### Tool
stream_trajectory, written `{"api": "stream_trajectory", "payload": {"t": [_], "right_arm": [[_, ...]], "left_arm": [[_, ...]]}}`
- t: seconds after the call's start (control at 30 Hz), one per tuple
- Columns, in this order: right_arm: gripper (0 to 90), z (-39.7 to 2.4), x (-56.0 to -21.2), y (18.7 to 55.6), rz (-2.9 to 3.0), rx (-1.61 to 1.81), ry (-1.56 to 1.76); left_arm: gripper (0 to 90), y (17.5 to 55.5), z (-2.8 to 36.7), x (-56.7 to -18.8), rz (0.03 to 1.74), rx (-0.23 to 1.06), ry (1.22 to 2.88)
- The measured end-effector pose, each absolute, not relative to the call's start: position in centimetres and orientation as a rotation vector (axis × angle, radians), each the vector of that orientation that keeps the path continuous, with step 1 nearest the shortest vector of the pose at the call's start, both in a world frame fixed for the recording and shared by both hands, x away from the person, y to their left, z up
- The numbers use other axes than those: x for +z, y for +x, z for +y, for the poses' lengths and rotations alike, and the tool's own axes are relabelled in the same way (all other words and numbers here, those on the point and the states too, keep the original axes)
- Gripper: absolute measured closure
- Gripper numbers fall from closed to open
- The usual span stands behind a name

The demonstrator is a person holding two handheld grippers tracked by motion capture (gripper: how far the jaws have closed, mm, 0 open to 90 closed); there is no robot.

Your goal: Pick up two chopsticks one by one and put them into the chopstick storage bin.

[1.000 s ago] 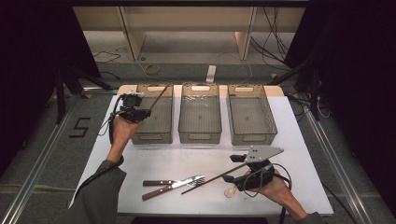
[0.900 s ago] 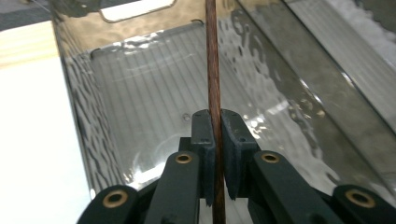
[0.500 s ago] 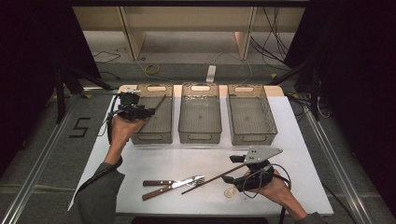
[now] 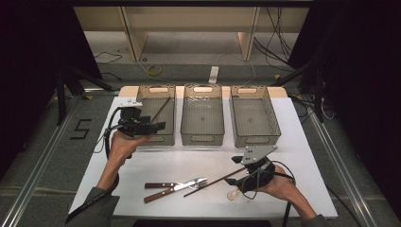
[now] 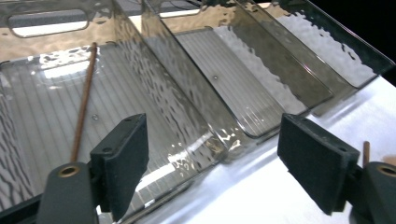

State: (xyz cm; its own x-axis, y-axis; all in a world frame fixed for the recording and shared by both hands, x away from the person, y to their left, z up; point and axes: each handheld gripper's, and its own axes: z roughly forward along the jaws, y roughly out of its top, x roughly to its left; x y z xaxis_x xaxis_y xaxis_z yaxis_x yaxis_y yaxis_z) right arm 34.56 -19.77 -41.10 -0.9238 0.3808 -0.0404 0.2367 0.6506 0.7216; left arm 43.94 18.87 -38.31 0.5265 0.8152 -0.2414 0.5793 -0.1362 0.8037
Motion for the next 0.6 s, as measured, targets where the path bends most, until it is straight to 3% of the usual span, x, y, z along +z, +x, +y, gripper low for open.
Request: {"api": "stream_trajectory", "payload": {"t": [0.43,0.6], "right_arm": [[29.6,-18.0,-41.5,37.4,2.849,0.795,0.380],[36.1,-17.2,-42.1,38.1,2.897,0.698,0.355]], "left_arm": [[17.3,40.0,17.4,-39.4,1.077,0.273,1.811],[16.3,38.5,16.3,-39.7,1.018,0.266,1.853]]}}
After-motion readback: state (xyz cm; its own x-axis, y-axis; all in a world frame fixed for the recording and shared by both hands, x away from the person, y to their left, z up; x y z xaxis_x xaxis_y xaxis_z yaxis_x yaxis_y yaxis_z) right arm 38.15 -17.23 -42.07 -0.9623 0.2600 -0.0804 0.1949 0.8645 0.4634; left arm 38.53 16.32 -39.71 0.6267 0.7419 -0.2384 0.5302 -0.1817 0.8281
